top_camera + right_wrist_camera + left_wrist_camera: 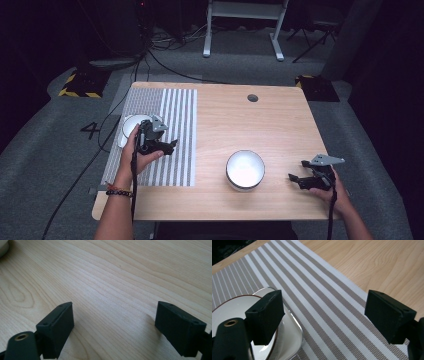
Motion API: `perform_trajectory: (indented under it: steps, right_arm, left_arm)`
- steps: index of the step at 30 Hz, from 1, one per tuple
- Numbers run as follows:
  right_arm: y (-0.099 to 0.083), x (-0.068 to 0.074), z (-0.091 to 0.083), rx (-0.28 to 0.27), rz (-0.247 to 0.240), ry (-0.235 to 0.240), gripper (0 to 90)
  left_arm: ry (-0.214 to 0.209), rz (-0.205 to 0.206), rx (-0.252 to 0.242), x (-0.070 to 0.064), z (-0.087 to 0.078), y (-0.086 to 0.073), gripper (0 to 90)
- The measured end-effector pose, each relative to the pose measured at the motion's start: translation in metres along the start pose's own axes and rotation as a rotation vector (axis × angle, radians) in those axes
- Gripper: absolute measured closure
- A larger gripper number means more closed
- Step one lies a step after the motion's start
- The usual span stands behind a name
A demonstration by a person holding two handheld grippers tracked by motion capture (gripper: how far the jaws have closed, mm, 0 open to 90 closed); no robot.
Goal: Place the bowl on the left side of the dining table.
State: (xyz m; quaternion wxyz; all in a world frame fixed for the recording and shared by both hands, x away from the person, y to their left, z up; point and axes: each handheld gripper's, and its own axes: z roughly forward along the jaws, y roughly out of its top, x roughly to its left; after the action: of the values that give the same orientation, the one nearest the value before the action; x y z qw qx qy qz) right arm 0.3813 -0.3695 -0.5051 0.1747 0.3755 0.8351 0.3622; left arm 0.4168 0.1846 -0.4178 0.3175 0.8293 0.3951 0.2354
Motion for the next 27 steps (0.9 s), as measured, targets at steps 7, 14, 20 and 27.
perform_trajectory:
  steps: [7, 14, 20, 27]
  right_arm:
    - [0.000, 0.000, 0.000, 0.000, 0.000, 0.000, 15.6]
    - [0.000, 0.000, 0.000, 0.000, 0.000, 0.000, 15.6]
    - [0.000, 0.000, 0.000, 0.000, 0.000, 0.000, 15.6]
    - [0.000, 0.000, 0.000, 0.000, 0.000, 0.000, 15.6]
  left_arm:
    - [-0.018, 0.026, -0.009, -0.012, -0.002, 0.004, 15.9]
    - [-0.020, 0.069, -0.014, -0.022, -0.004, 0.008, 15.9]
    - [-0.042, 0.089, -0.020, -0.031, -0.005, 0.009, 15.9]
    - [-0.060, 0.125, -0.029, -0.048, -0.003, 0.009, 15.9]
